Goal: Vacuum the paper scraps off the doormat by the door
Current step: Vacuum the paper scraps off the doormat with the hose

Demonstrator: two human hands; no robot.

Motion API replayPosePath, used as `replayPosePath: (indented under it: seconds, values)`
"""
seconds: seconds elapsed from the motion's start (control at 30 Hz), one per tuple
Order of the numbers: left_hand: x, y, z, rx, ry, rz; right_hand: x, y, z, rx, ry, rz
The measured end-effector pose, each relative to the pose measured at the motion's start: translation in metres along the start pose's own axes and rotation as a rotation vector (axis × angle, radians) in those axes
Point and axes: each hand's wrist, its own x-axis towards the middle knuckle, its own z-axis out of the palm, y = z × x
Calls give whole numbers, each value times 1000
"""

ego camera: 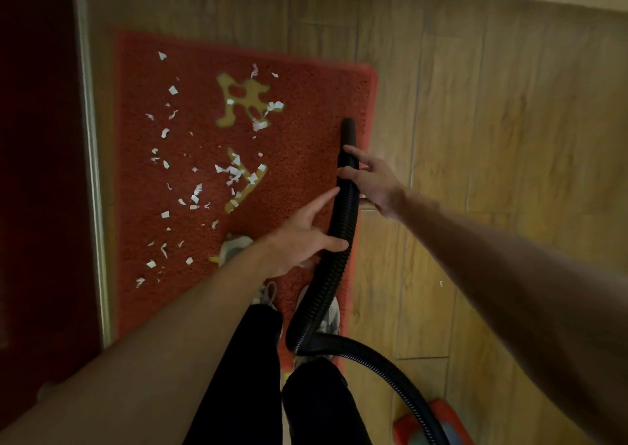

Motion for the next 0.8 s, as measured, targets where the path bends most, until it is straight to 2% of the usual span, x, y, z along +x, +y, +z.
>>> replayPosePath:
  seconds: [0.23, 0.4, 0.6, 0.8]
  values:
    - [-17, -11, -31, 181, -60, 88, -1, -9, 20, 8, -112, 39]
    - [-26, -20, -57, 86, -25, 74, 5, -19, 43, 5, -194, 64]
    - [-37, -22, -79, -92, -12, 36, 12, -27, 78, 57, -207, 59]
    - [-52, -28, -101, -248, -44, 21, 14, -34, 103, 79, -262, 94]
